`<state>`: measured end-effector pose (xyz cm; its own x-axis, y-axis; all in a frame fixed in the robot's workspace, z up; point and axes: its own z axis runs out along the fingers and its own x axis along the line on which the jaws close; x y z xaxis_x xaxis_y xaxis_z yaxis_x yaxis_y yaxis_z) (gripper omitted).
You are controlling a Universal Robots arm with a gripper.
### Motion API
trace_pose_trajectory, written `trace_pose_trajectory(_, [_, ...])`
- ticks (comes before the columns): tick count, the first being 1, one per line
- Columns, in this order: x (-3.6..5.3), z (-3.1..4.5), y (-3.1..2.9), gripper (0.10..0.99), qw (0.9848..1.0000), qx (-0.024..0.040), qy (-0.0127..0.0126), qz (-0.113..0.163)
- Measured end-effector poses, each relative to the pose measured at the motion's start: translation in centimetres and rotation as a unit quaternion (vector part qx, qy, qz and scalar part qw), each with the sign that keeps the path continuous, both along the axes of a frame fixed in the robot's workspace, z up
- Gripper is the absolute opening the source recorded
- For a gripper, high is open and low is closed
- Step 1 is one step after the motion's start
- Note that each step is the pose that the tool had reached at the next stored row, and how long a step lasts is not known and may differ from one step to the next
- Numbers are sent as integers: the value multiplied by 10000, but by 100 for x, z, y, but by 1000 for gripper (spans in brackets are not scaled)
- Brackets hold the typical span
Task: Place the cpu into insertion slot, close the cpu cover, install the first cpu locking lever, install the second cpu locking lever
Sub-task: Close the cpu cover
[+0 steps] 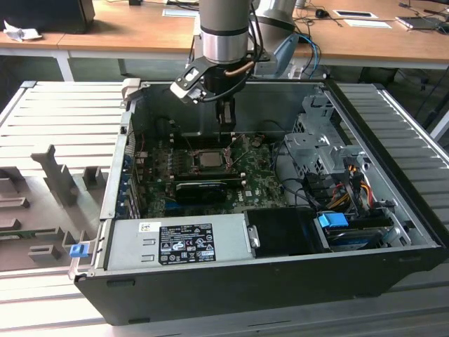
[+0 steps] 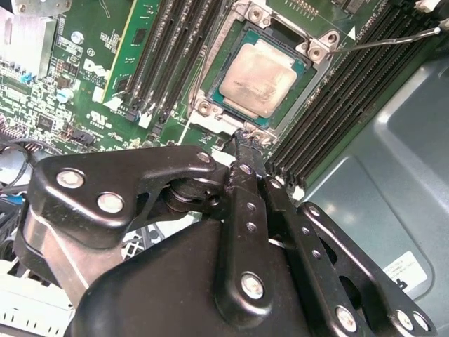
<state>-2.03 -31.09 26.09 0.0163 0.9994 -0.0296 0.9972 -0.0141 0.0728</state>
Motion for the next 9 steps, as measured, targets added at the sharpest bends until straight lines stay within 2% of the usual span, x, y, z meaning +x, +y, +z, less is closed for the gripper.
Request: trace_pose_trajectory(9, [22, 2, 4, 106, 10000, -13, 0, 0])
